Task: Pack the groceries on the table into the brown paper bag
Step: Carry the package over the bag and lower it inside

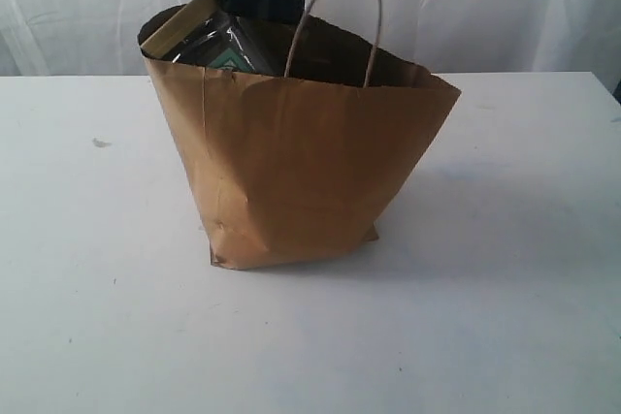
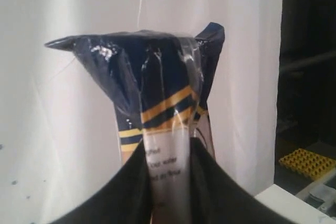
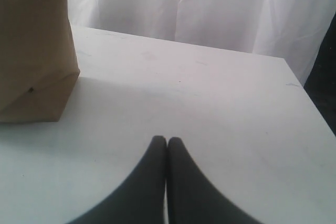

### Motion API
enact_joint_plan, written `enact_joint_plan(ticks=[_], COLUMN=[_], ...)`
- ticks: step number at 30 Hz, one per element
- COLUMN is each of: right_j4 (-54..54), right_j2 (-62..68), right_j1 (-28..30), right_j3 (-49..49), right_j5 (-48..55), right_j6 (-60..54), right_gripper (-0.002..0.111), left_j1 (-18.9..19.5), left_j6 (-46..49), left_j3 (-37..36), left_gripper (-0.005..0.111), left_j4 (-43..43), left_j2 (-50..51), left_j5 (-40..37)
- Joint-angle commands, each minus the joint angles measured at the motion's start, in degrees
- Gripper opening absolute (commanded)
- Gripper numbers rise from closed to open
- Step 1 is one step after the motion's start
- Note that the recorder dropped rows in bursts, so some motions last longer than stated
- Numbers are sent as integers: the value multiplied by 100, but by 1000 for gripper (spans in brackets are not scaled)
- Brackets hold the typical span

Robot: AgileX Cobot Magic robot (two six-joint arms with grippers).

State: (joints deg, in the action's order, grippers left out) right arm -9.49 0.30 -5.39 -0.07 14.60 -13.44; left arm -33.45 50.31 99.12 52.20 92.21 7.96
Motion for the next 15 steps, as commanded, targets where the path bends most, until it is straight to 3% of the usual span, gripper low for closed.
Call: enact_joint_plan(ticks=[1,5,15], right_j4=[17,17,17], right_j2=[-30,-30,-30], right_j1=[-25,-25,-25], right_j3=[7,7,7], right_j5=[-53,-53,-53], right_j6=[-44,-44,-44], right_gripper=[0,0,0], left_j1=[2,2,2], left_j6=[-169,-926,-1369], left_j3=[97,97,97], left_gripper=[0,0,0], left_j4=[-59,-59,-59], left_j2=[-78,-78,112], left_j5=[308,204,-155])
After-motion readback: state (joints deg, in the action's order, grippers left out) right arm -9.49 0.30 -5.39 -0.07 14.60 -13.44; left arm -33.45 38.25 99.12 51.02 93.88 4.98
